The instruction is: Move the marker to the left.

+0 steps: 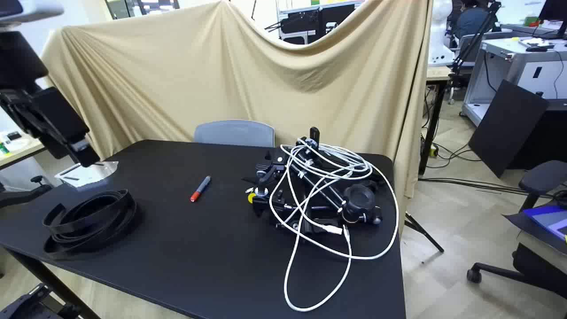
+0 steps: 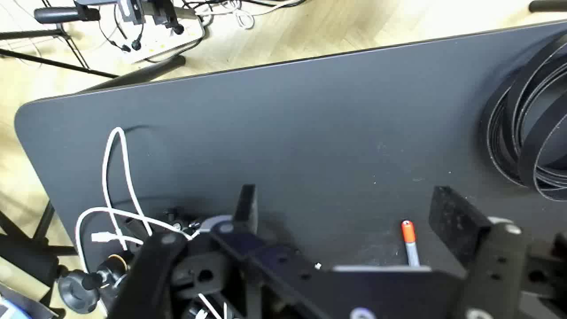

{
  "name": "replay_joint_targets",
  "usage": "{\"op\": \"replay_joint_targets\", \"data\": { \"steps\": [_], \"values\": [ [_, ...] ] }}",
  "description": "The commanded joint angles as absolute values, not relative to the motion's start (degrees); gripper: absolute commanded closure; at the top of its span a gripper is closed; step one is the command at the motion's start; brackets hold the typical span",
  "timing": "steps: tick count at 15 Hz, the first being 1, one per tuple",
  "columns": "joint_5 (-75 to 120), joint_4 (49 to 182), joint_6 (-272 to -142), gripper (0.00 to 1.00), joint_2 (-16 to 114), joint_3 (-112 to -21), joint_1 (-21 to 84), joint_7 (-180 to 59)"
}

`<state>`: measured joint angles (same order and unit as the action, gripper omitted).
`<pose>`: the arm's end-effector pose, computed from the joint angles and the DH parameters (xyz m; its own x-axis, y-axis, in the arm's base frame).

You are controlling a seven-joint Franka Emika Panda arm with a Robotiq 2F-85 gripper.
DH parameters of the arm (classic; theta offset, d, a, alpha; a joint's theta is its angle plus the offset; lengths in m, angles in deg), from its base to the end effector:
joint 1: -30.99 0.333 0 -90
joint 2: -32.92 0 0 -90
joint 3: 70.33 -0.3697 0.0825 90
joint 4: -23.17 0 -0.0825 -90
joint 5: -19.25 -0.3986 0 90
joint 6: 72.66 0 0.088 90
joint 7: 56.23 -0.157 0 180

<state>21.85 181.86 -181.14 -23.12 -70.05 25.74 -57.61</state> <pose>0.2483 -0.0295 0.4540 0.9893 -0.1038 0.1022 -0.1081 -0.9934 0.0378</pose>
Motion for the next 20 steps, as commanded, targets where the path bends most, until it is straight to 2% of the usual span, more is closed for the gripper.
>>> {"op": "replay_joint_targets", "data": {
  "steps": [1, 14, 20],
  "values": [
    [22.19, 181.72, -181.01, 0.00, -23.06, -69.69, 26.21, -57.95],
    [22.18, 181.72, -181.02, 0.00, -23.06, -69.69, 26.21, -57.95],
    [22.45, 180.06, -196.54, 0.00, -10.44, -68.87, 29.12, -51.79]
  ]
}}
